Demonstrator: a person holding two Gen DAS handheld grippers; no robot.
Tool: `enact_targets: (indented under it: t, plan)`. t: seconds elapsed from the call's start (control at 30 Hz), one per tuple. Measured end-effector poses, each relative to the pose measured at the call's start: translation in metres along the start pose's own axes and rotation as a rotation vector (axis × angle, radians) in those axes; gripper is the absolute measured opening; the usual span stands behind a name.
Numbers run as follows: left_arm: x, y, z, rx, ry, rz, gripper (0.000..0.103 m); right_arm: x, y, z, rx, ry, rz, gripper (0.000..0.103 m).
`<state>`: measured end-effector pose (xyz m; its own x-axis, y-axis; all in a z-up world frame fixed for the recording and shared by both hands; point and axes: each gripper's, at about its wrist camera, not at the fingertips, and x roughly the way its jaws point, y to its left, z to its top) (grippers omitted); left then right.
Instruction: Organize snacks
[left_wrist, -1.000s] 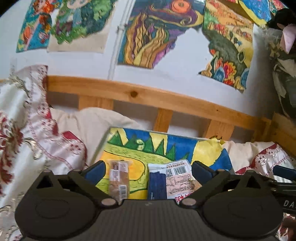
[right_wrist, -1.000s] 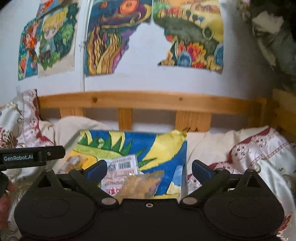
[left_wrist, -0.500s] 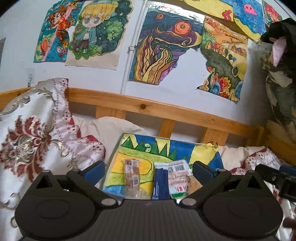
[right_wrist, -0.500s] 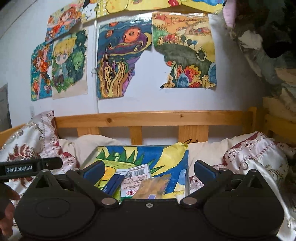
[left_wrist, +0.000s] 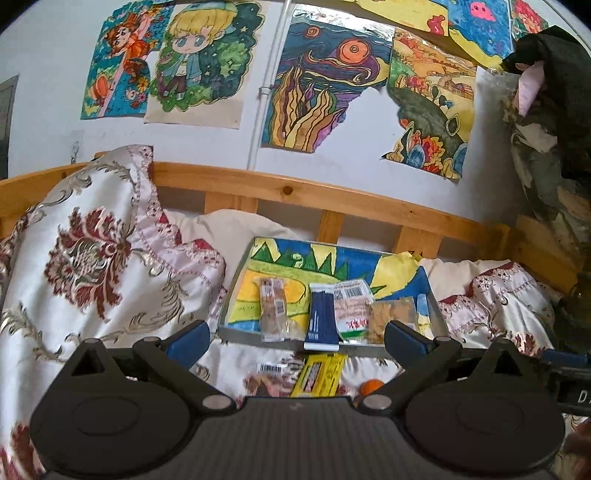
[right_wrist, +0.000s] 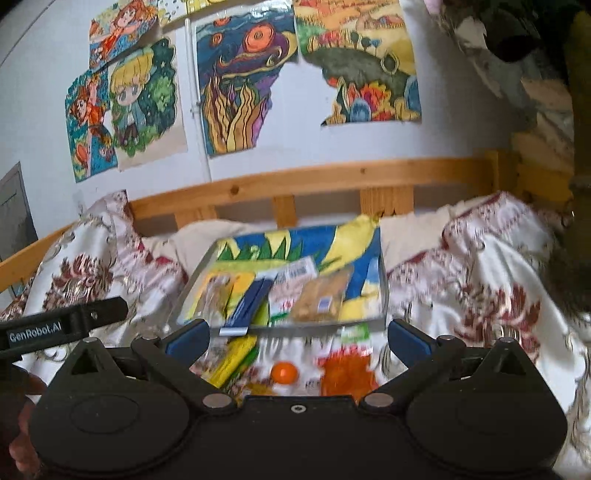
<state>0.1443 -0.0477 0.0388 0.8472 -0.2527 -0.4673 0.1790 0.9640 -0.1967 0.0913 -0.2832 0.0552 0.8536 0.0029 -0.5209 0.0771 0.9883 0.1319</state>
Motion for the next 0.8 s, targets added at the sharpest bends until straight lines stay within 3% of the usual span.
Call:
enact_targets:
  t: [0.2,0.53,0.8]
  plan:
    - [-0.016,0.003,-0.013,0.002,0.055,0.003,0.103,-0.013,0.008,-0.014,-0.013,0.039,-0.016,0.102]
    - [-0.016,0.01,-0.034,0.005,0.216,0.084,0.103,-0.017,0.015,-0.029,-0.055,0.133,-0.078,0.102]
    - [-0.017,0.011,-0.041,0.012,0.274,0.089,0.102,-0.011,0.017,-0.032,-0.081,0.182,-0.093,0.102]
